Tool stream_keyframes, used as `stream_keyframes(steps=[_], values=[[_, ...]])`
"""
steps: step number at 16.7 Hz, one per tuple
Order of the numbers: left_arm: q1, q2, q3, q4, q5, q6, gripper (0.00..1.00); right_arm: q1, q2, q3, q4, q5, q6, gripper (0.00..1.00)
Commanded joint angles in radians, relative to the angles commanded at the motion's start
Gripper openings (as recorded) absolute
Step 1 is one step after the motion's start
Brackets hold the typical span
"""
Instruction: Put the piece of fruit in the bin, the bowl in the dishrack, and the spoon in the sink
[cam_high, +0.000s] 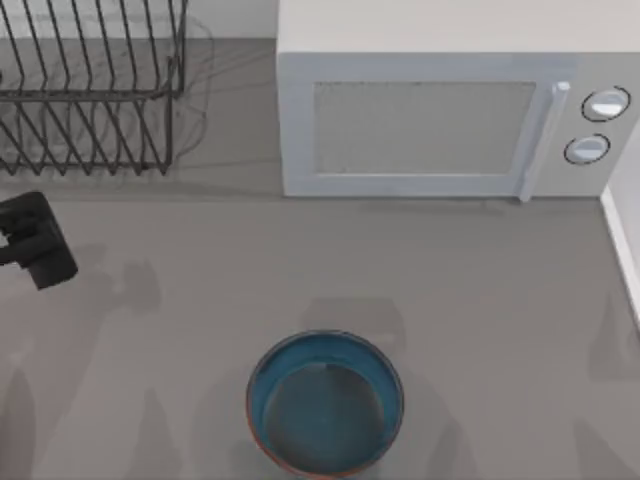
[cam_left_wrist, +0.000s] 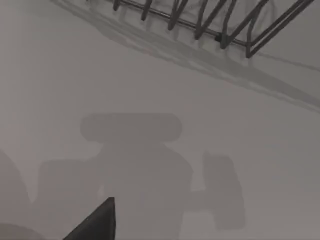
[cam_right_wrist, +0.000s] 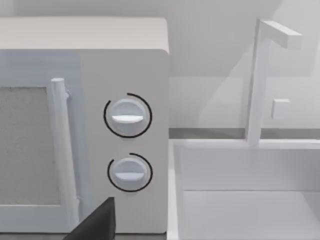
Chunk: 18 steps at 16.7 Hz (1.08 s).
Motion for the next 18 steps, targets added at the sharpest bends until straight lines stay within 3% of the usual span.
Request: stream_keyframes(steps=[5, 10, 18], values=[[-0.188, 0.525, 0.381, -0.308, -0.018, -0.237, 1.00, 0.000, 0.000, 0.000, 0.000, 0.000, 0.000, 1.00], [-0.426, 0.915, 0.737, -0.577, 0.002, -0.418, 1.00, 0.000, 0.000, 0.000, 0.000, 0.000, 0.000, 1.00], [-0.778, 1.244, 1.152, -0.820, 0.069, -0.552, 1.00, 0.000, 0.000, 0.000, 0.000, 0.000, 0.000, 1.00]])
